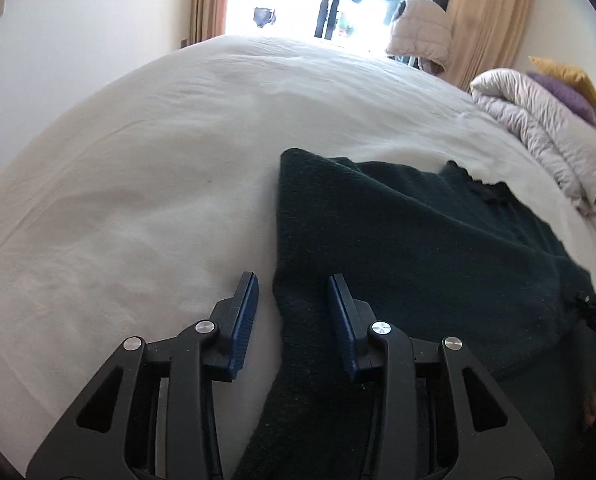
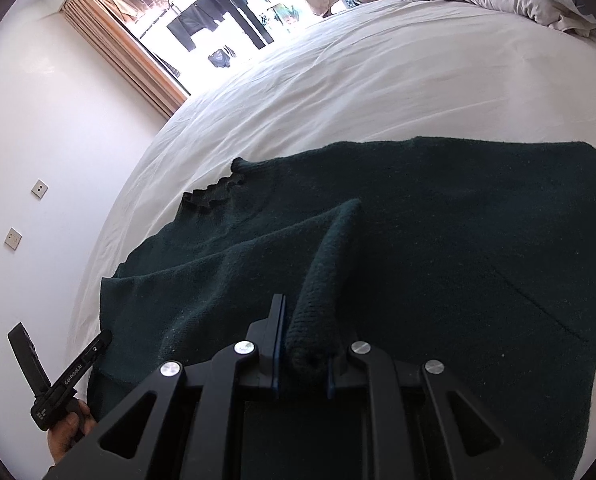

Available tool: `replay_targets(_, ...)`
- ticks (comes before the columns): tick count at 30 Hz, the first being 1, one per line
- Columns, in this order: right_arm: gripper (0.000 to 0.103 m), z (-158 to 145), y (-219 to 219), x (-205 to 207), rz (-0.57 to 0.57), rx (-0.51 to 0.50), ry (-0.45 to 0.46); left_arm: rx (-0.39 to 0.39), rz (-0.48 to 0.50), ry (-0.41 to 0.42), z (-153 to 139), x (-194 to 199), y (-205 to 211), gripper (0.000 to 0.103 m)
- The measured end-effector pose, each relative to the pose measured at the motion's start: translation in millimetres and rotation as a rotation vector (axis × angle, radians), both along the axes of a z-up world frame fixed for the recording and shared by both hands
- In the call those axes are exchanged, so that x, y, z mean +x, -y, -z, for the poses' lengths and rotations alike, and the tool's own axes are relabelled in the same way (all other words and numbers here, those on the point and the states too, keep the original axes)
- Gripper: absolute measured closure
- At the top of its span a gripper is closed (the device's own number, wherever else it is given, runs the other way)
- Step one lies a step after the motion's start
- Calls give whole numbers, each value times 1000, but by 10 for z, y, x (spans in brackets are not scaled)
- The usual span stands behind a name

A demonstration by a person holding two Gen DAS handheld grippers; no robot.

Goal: Fold small clothes

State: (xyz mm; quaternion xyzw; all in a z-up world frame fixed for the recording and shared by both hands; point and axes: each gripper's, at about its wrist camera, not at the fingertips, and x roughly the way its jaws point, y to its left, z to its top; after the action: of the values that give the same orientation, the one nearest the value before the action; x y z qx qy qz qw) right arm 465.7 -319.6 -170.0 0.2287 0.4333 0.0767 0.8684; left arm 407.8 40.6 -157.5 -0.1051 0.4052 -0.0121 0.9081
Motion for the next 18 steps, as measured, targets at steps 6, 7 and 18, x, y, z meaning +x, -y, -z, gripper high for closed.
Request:
replay_targets(6, 78, 81, 80, -23, 14, -6, -22, 114, -21, 16, -10, 0, 65, 64)
replay_targets(7, 77, 71, 95, -40, 18, -14, -19, 113, -31, 17, -16, -12, 43, 63)
replay_targets(18, 41, -396, 180, -285, 100, -9, 159, 272, 55, 248, -746, -140, 639, 60)
